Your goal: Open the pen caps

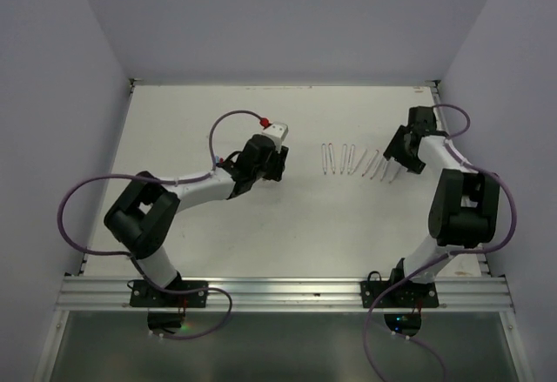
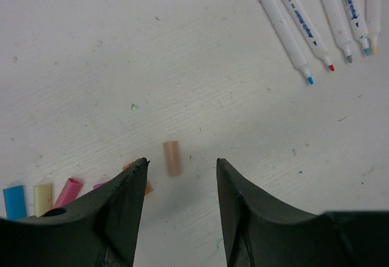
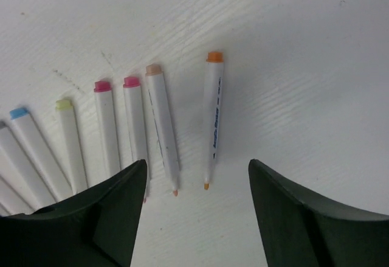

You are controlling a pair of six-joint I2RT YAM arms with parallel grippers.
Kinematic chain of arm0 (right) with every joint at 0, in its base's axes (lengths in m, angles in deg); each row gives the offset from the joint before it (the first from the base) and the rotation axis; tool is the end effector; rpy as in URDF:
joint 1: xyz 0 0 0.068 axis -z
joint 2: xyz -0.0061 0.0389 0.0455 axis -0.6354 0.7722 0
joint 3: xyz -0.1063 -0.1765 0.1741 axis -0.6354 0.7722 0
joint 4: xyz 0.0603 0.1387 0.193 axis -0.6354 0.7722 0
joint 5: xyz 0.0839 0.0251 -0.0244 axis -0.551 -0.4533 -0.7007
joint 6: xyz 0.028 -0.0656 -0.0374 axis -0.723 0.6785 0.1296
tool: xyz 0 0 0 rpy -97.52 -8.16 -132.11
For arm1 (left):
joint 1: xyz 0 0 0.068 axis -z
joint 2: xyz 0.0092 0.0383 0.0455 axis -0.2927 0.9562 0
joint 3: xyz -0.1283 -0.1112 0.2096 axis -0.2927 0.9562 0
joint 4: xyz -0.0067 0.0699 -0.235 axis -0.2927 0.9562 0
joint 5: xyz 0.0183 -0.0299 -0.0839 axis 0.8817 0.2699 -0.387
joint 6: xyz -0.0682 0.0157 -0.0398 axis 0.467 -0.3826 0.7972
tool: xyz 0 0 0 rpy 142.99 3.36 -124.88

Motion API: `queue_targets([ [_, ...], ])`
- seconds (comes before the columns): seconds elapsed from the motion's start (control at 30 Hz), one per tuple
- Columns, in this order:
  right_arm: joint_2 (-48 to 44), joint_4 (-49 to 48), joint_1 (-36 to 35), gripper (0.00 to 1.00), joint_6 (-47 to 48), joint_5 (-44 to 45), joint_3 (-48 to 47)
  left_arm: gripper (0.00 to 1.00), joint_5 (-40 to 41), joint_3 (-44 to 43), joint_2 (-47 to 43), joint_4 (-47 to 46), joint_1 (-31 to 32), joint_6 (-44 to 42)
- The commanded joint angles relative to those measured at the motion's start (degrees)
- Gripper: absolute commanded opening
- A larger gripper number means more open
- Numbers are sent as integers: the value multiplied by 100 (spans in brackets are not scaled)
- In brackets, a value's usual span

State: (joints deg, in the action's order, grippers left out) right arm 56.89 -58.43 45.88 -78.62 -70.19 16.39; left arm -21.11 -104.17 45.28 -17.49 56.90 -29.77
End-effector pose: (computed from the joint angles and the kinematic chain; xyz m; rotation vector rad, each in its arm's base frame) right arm 0.3504 -0.0509 0.1738 0.7690 2.4887 -0.0963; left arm 0.3010 -0.2372 0.1773 0.3786 2.1886 -0.3669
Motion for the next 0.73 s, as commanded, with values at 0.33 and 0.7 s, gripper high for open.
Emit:
queue_targets([
  [0.33,-2254,835,-1204,99,-453,-21,1217,91,-624,1078,-1710,-263,-24,770],
  [0.7,-5092,257,-2542,99,-1342,-1204,3028,100,-1643,3019,-3687,-1332,-15,1966],
])
